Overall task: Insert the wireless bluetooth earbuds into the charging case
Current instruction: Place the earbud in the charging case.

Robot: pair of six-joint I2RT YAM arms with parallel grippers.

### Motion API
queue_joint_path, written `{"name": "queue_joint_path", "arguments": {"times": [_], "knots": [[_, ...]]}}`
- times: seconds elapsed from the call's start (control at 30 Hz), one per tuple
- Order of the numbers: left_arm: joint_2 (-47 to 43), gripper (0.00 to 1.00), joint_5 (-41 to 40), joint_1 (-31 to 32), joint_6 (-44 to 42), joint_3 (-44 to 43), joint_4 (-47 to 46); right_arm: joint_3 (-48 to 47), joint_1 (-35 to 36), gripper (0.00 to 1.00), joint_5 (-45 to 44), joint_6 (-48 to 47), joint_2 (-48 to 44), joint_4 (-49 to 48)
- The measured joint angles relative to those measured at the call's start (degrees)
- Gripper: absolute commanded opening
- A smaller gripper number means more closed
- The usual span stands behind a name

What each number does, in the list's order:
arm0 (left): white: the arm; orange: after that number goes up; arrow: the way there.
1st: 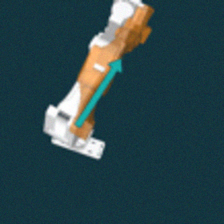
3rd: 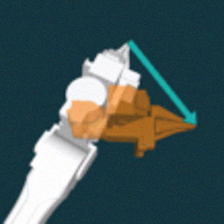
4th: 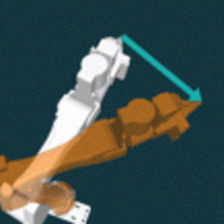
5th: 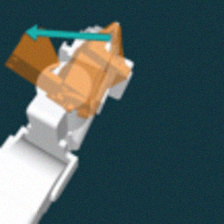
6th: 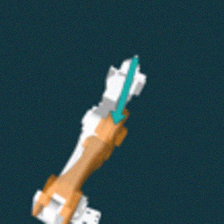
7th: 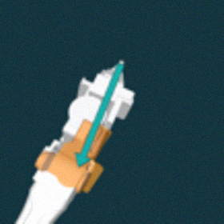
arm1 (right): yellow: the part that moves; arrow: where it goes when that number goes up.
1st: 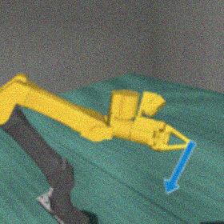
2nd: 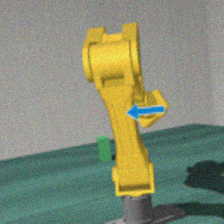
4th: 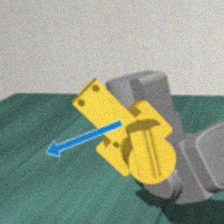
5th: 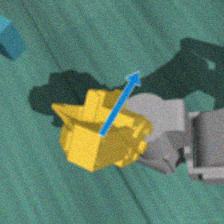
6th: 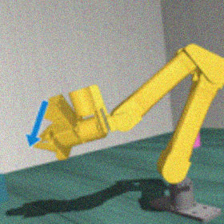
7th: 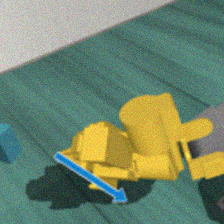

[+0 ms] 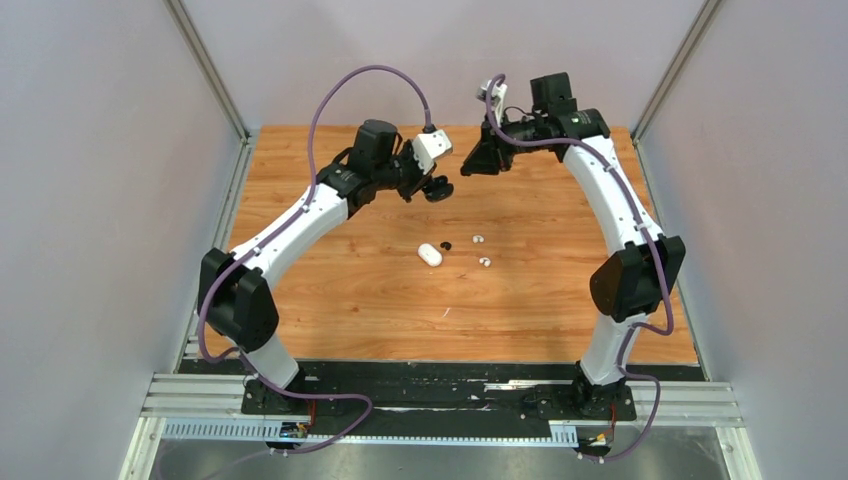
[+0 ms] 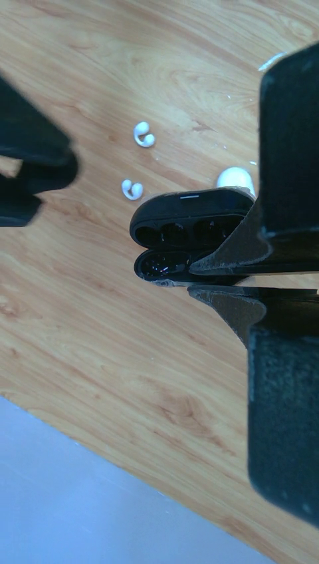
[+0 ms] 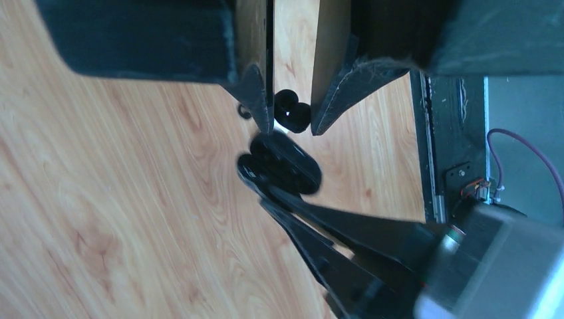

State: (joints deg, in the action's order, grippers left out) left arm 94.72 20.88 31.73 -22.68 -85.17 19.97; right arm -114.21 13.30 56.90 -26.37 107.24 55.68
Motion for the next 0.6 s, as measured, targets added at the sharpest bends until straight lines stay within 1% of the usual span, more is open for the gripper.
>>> {"name": "queue_joint_path", "arguments": {"times": [0.13,0.27,0.4,0.6], "knots": [[0.3,0.0,0.1,0.0,3.2,-1.5,-0.8,0.9,4.7,0.0,-2.1,2.6,-2.0,-5.7],[0.2,0.0,1.0,0.0,5.0,-1.4,-2.9,6.3,7.2,0.0,-4.4,1.9,-5.6,-10.1],[-1.1,0.0,1.7,0.0,6.0,1.2,-5.5,10.2,8.9,0.0,-6.3,0.1,-7.8,-13.1],[-3.5,0.0,3.5,0.0,6.3,3.7,-7.7,12.2,9.7,0.0,-8.4,-1.5,-8.3,-15.2]]}}
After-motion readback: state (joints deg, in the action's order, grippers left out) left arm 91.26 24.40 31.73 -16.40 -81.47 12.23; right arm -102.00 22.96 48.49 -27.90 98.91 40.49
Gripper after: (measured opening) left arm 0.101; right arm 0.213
